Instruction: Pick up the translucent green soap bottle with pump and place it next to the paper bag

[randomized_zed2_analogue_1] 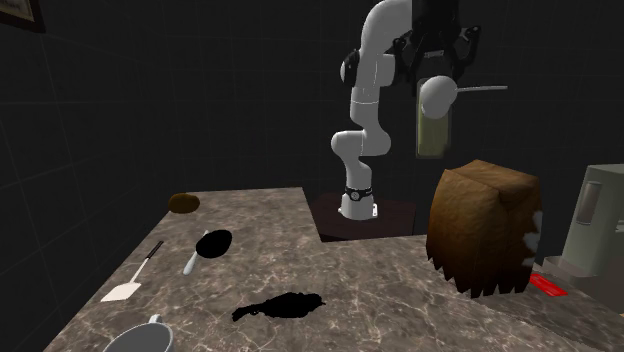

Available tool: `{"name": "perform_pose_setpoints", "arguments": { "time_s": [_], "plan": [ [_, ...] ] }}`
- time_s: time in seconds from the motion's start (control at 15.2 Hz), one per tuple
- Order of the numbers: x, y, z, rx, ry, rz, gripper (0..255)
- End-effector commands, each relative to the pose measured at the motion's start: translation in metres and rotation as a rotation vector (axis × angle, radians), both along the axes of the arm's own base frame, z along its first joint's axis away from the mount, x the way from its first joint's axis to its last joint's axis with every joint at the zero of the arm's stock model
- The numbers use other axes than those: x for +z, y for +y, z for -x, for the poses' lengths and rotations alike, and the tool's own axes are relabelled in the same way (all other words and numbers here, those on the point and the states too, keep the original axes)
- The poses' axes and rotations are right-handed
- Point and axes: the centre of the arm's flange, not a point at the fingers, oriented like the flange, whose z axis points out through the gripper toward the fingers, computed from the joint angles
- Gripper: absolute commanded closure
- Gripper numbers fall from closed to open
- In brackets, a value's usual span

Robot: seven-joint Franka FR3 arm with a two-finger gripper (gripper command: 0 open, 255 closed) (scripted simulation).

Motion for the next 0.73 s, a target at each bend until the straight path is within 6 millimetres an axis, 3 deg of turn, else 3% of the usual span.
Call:
{"name": "perform_pose_setpoints", "arguments": {
  "time_s": [0.0, 0.66],
  "plan": [
    [-0.008, 0.006, -0.002, -0.002, -0.001, -0.001, 255],
    [-0.06, 0.006, -0.002, -0.002, -0.001, -0.001, 255]
  ]
}}
